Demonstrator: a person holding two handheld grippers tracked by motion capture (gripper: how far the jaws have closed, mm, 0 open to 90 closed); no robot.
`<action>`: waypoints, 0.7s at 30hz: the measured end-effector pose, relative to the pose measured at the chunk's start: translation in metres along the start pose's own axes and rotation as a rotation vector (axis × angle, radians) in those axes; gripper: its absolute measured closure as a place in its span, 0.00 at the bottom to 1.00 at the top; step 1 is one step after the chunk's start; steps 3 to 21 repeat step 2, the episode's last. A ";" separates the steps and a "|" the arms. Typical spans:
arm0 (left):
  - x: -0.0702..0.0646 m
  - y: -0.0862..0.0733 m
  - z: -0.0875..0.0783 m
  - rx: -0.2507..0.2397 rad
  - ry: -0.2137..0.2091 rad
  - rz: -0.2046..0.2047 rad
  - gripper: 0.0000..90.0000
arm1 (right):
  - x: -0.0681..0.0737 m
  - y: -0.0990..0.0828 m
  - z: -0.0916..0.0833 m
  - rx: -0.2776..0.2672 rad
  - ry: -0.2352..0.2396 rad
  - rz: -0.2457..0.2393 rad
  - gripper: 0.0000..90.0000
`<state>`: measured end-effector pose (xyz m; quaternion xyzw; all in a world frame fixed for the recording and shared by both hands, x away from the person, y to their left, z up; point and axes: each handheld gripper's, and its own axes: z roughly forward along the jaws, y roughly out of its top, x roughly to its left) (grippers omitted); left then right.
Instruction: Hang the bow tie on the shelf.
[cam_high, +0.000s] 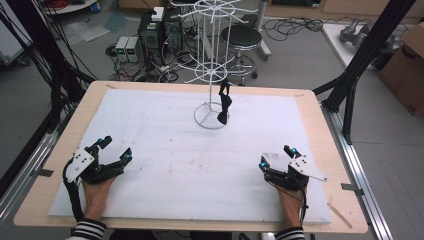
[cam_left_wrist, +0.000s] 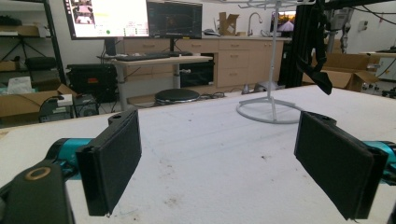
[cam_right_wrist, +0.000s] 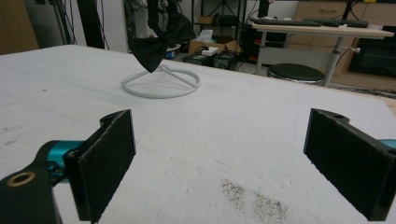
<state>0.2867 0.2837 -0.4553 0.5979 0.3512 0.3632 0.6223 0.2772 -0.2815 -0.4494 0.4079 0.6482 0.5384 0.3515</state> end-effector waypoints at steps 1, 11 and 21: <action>0.000 0.000 0.000 0.002 -0.001 0.002 0.17 | 0.000 0.000 0.000 0.000 -0.008 -0.004 0.09; 0.000 0.000 0.000 0.002 0.000 0.004 0.17 | 0.000 0.000 0.000 0.000 -0.008 -0.004 0.09; 0.000 0.000 0.000 0.002 0.000 0.004 0.17 | 0.000 0.000 0.000 0.000 -0.008 -0.004 0.09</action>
